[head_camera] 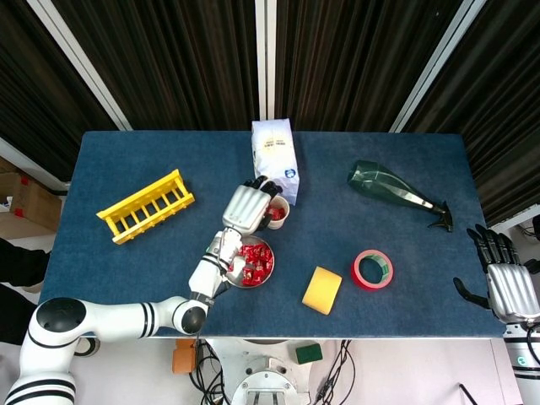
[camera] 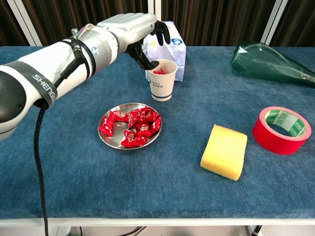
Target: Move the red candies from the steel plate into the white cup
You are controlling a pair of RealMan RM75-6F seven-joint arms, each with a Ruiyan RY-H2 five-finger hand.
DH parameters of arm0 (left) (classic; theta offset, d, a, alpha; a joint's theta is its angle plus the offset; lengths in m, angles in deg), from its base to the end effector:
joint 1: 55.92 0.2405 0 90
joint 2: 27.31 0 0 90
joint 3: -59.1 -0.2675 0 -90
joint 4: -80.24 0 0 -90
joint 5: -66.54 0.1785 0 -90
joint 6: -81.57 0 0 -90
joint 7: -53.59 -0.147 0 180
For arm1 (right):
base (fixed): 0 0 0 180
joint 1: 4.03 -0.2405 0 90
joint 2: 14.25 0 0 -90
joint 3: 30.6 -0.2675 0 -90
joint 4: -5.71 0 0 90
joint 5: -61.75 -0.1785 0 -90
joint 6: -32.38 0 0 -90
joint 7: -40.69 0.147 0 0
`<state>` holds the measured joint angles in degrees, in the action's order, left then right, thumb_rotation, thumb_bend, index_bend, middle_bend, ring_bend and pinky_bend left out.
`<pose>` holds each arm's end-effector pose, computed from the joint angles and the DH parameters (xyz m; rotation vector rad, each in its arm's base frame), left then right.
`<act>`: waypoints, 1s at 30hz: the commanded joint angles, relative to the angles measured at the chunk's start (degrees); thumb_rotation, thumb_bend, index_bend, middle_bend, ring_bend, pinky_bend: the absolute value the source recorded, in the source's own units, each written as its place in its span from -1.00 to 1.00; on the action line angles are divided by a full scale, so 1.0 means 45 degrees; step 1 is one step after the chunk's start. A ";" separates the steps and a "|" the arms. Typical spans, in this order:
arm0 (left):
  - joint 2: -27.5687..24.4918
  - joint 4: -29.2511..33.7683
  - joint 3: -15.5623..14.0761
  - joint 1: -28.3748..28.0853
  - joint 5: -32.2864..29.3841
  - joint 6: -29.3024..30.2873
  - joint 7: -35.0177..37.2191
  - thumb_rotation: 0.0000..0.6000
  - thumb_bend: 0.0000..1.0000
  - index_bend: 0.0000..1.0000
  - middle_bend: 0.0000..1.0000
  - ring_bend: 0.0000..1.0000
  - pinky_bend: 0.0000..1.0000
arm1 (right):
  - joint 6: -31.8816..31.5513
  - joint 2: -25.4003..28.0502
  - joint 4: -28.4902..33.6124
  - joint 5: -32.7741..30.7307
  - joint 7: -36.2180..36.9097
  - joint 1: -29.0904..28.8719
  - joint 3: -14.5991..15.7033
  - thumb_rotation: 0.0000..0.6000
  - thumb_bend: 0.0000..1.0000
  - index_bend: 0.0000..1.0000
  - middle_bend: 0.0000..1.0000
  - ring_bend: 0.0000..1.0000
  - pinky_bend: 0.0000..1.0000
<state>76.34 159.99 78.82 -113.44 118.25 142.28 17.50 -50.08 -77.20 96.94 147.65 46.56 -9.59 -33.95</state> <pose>-0.0342 0.3761 -0.0311 -1.8222 -0.8171 -1.0716 -0.3130 -0.1879 0.1965 1.3834 -0.9724 0.9414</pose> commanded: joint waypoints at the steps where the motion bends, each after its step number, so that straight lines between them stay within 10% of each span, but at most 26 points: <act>1: -0.0146 0.0243 -0.0105 0.0065 0.0160 0.0117 0.0022 1.00 -0.32 -0.65 -0.54 -0.75 -0.43 | 0.0014 -0.0002 -0.0004 -0.0001 -0.0010 -0.0010 0.0001 1.00 -0.42 -1.00 -1.00 -1.00 -1.00; 17: -0.3420 0.5848 -0.2444 0.1886 -0.0325 0.0859 -0.1023 1.00 -0.55 -0.59 -0.70 -0.83 -0.52 | 0.0094 -0.0070 0.0062 -0.0059 -0.0234 -0.0033 0.0013 1.00 -0.42 -1.00 -1.00 -1.00 -1.00; 30: -0.2650 0.4237 -0.4036 0.3175 0.2035 0.0972 0.0755 1.00 -0.55 -0.48 -0.78 -0.91 -0.58 | 0.0135 -0.0206 0.0103 -0.0036 -0.0571 -0.0048 0.0066 1.00 -0.42 -1.00 -1.00 -1.00 -1.00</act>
<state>63.37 180.43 61.01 -99.72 126.78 146.73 20.19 -49.47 -78.12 97.41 147.49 44.00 -9.80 -33.65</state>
